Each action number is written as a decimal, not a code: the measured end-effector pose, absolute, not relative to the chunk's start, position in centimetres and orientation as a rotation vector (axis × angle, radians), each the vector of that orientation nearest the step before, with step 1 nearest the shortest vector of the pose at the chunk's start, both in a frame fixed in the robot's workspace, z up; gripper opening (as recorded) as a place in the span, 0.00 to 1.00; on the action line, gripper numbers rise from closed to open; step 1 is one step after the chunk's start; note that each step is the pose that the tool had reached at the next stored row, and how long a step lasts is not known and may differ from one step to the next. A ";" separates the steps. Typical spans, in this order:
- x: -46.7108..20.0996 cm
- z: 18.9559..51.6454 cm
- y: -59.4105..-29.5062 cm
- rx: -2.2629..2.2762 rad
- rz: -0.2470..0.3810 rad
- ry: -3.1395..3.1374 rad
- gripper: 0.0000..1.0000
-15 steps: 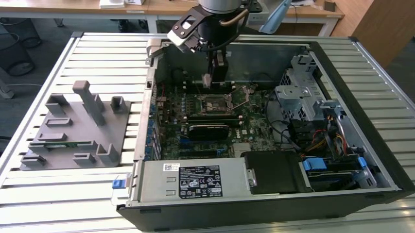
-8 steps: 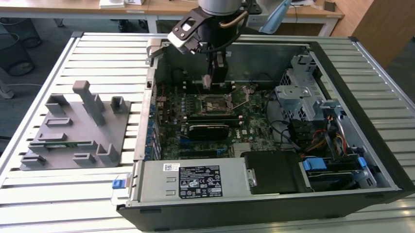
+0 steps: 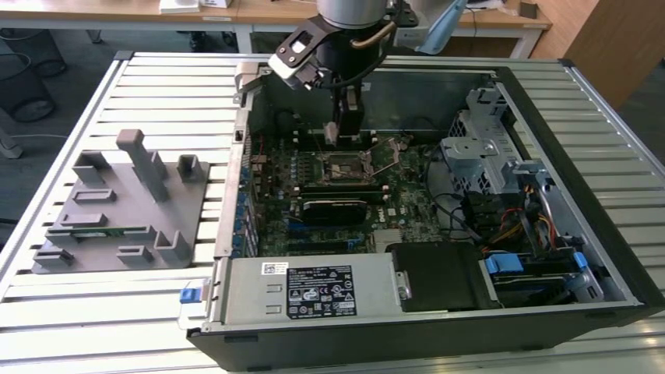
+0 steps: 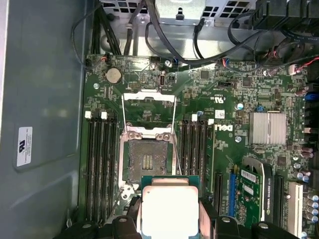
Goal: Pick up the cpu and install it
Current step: 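Place the cpu into insertion slot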
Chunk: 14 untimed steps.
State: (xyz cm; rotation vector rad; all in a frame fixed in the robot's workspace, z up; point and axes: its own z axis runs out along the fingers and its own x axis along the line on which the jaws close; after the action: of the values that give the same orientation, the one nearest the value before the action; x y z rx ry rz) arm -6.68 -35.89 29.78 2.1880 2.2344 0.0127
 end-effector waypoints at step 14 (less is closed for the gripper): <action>-5.9 27.7 -34.3 2.190 0.013 2.232 0.54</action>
State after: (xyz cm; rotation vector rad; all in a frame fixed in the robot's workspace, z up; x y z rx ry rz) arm -5.90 -34.27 27.74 2.1901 2.2324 0.0129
